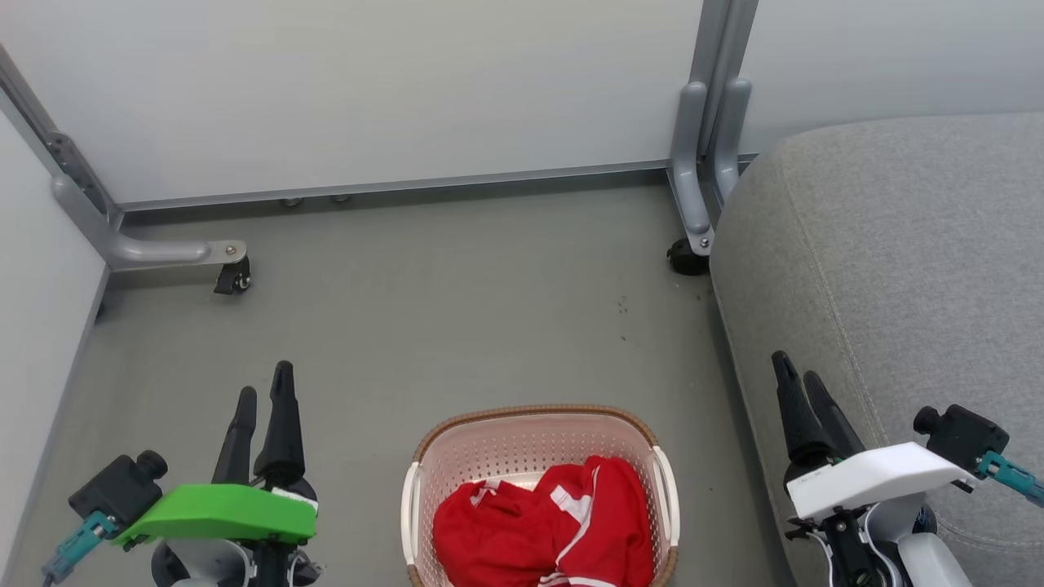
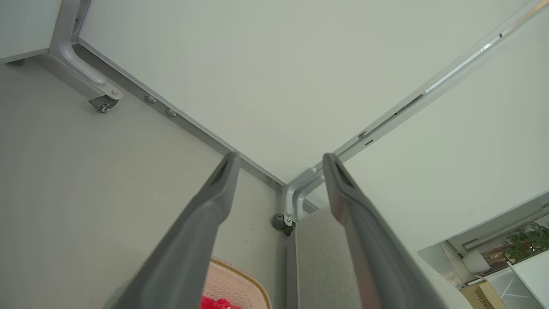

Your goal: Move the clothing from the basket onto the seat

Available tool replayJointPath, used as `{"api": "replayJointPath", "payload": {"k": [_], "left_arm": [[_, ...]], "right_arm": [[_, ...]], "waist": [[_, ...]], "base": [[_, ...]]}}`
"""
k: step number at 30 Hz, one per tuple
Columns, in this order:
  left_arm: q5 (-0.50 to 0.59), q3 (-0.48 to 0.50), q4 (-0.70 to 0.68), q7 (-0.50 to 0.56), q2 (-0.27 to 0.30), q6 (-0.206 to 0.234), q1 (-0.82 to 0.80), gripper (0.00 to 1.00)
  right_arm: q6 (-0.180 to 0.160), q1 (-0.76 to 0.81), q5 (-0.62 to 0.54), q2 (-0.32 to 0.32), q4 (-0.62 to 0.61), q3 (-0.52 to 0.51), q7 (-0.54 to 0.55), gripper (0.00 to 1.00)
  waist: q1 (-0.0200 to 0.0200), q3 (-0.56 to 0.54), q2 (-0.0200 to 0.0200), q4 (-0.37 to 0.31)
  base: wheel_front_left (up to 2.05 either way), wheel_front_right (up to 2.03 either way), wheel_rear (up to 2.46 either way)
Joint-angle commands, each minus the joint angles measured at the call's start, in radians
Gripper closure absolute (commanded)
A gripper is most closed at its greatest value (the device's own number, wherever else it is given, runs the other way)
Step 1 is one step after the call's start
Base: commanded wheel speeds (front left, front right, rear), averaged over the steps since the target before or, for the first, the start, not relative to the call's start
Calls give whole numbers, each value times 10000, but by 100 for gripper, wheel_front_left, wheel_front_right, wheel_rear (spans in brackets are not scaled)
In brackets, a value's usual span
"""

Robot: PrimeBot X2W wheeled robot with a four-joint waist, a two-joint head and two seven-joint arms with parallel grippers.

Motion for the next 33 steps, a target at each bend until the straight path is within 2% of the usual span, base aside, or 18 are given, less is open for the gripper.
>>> {"api": "replayJointPath", "payload": {"k": [1,20,33], "left_arm": [[365,-46,-199,-114,60,2,-5,0],[2602,-449,-503,-689,76,-18,160,0],[3423,-707,-343,-1030,84,-380,219,0]], "right_arm": [[5,-14,-364,-86,-198,89,-112,0],[6,131,-2640,-161,-602,676,-683,0],[6,181,-3659,-142,-592,857,-1028,0]], "waist": [[-1,-6,0,2],[-1,-50,0,-7],[-1,15,0,32]], "base": [[0,0,0],[0,0,0],[0,0,0]]}}
